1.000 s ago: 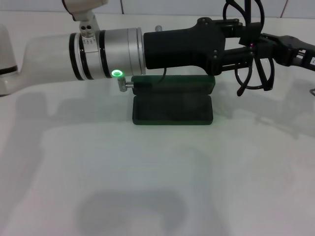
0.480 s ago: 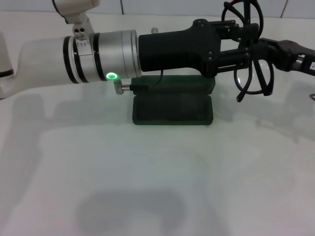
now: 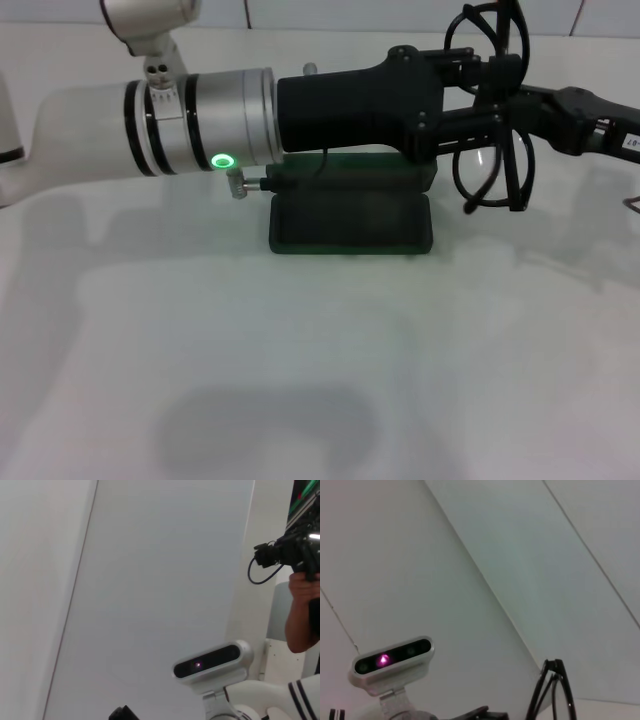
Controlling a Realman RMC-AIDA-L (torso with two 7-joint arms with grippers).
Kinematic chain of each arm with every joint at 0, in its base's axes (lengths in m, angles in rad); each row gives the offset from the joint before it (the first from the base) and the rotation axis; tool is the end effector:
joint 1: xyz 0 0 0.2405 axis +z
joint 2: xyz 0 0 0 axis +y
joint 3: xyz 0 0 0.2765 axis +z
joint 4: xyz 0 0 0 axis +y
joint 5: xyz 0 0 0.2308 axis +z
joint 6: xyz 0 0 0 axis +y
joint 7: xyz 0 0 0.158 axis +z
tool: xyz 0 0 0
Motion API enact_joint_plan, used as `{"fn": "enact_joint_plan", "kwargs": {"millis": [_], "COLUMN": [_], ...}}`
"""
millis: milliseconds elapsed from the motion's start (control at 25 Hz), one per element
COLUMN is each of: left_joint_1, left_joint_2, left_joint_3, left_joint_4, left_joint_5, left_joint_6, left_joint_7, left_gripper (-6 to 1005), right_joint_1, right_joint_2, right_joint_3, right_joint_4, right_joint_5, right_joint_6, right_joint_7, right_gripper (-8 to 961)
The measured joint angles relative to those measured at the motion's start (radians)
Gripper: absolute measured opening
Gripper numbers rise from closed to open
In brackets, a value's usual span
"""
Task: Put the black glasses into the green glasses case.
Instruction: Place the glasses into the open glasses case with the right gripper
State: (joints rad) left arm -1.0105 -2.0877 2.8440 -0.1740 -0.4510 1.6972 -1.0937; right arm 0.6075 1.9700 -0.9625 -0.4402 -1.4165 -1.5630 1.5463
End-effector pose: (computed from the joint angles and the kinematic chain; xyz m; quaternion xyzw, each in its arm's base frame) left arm -0.1338 0.3926 -0.0786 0.9036 0.1018 0.4160 0.0054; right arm 0.2338 0.3920 0.0010 -0.8620 0.2859 0.4117 0.0763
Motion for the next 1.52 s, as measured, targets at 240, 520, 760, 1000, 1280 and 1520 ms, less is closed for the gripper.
{"fn": "enact_joint_plan", "kwargs": {"millis": [240, 520, 760, 1000, 1280, 1520], "left_joint_1": [0.01, -0.001, 0.002, 0.073, 0.206, 0.298], "left_joint_2": [0.002, -0.001, 0.0, 0.015, 0.026, 0.074], "left_joint_3": [0.0, 0.0, 0.0, -0.001, -0.001, 0.0], "left_joint_4": [-0.003, -0.005, -0.001, -0.022, -0.166, -0.196], "left_joint_5": [-0.005, -0.006, -0.008, -0.124, -0.328, -0.446], "left_joint_6": [0.019, 0.005, -0.001, 0.029, 0.0, -0.018], "left_joint_7": [0.001, 0.004, 0.005, 0.005, -0.018, -0.082], "left_gripper": [513, 513, 513, 513, 512, 512], "right_joint_1": [-0.005, 0.0, -0.017, -0.05, -0.126, -0.206], "right_joint_2": [-0.007, -0.006, -0.007, 0.0, 0.053, 0.053], "right_joint_3": [0.007, -0.017, -0.021, -0.029, -0.223, -0.572], "right_joint_4": [-0.001, -0.006, -0.025, -0.063, -0.442, -0.741], "right_joint_5": [-0.002, -0.006, -0.007, -0.024, -0.222, -0.346], "right_joint_6": [0.011, -0.004, -0.007, -0.008, 0.129, 0.488], "right_joint_7": [-0.002, -0.023, -0.038, -0.291, -0.477, -0.35], "right_gripper": [116, 119, 122, 124, 127, 130]}}
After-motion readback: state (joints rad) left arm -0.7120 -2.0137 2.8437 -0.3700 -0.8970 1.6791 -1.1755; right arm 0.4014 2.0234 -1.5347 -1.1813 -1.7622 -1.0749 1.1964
